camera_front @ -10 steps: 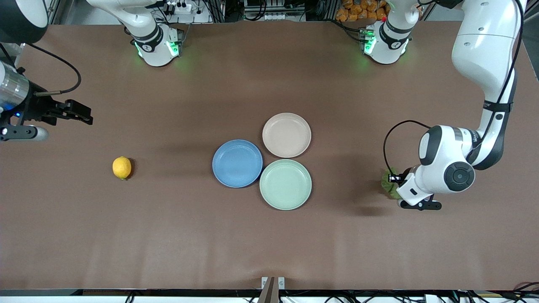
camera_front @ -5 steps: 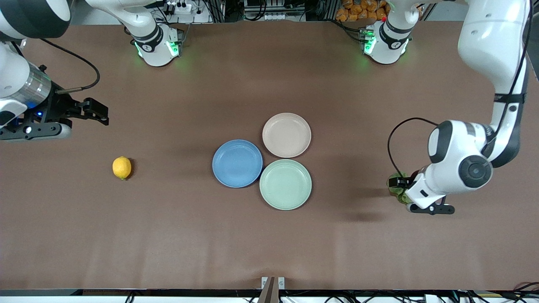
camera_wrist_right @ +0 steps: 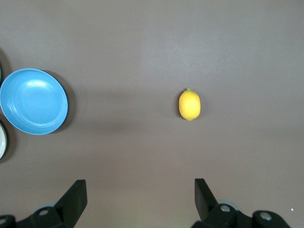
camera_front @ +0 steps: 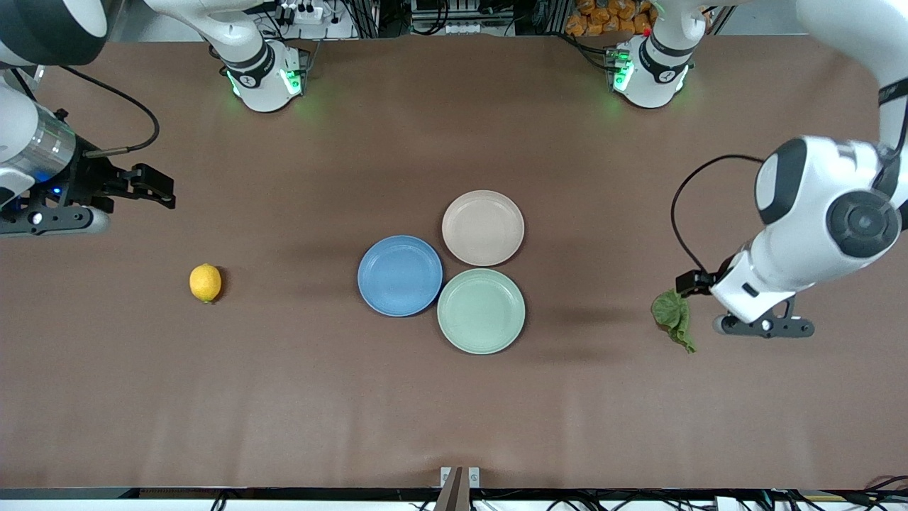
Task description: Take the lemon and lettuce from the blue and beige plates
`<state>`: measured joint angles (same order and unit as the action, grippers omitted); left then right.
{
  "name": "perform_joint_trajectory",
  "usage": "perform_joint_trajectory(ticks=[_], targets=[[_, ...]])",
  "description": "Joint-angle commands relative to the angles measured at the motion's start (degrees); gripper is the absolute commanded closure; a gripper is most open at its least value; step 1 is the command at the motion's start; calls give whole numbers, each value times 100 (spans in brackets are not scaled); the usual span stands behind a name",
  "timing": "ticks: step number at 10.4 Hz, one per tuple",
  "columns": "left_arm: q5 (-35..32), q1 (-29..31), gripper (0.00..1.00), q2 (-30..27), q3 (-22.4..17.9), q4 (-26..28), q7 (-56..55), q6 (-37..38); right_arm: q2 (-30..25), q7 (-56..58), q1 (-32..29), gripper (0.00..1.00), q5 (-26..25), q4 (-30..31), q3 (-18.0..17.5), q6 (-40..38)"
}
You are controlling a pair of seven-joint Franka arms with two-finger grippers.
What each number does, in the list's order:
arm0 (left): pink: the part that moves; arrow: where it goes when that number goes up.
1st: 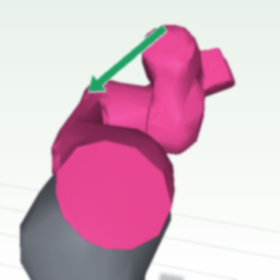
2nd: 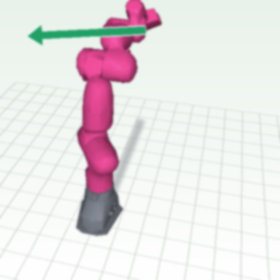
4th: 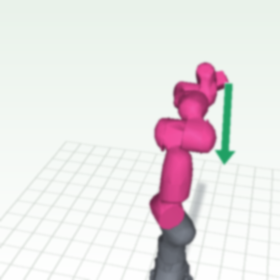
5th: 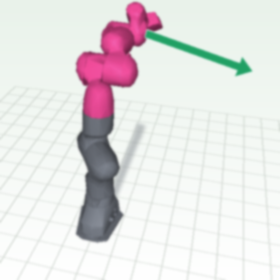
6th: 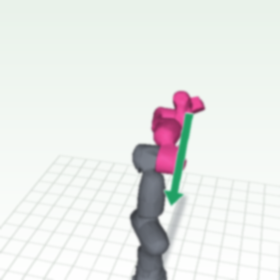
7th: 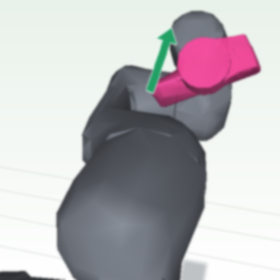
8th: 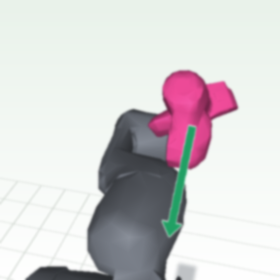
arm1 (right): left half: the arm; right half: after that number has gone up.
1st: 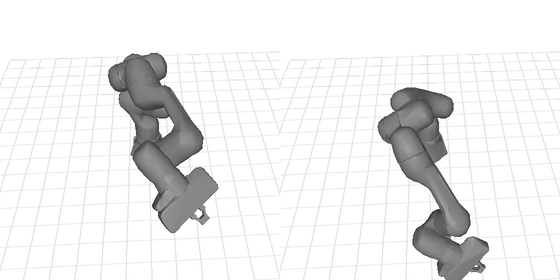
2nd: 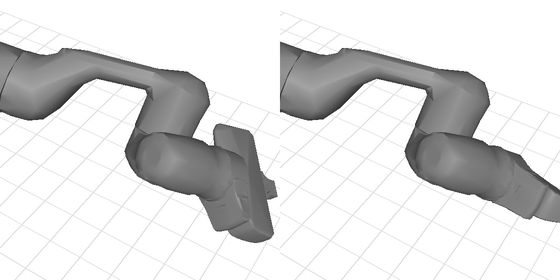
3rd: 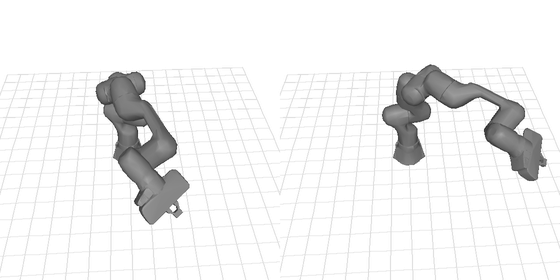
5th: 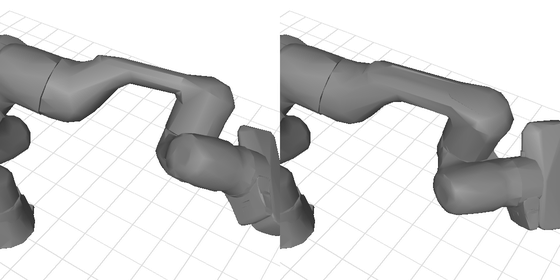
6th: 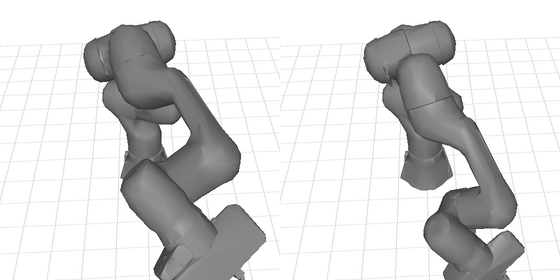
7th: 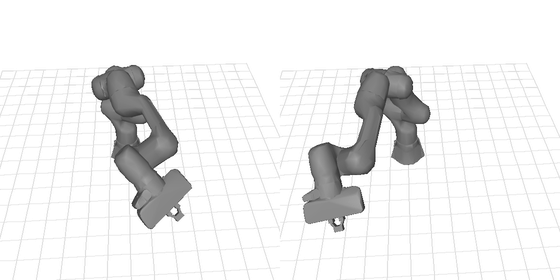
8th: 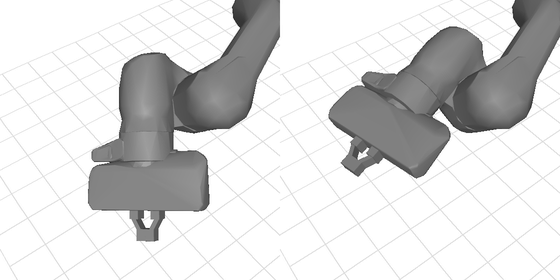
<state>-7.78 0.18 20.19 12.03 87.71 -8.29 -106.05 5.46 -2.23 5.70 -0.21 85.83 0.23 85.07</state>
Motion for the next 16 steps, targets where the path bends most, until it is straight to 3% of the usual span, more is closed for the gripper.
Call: perform_joint_trajectory(ticks=[1, 6, 16], targets=[[-136, 8, 0, -575, 80, 141, 56, 321, -360, 39, -34, 0, -93, 362, -24, -69], [-66, 26, 0, -1297, 80, 141, 64, 805, -520, 39, -104, 0, -85, 636, -15, 45], [249, 140, 0, -1632, 71, 26, 82, 1175, -493, 47, -140, 0, -85, 636, -15, 98]])
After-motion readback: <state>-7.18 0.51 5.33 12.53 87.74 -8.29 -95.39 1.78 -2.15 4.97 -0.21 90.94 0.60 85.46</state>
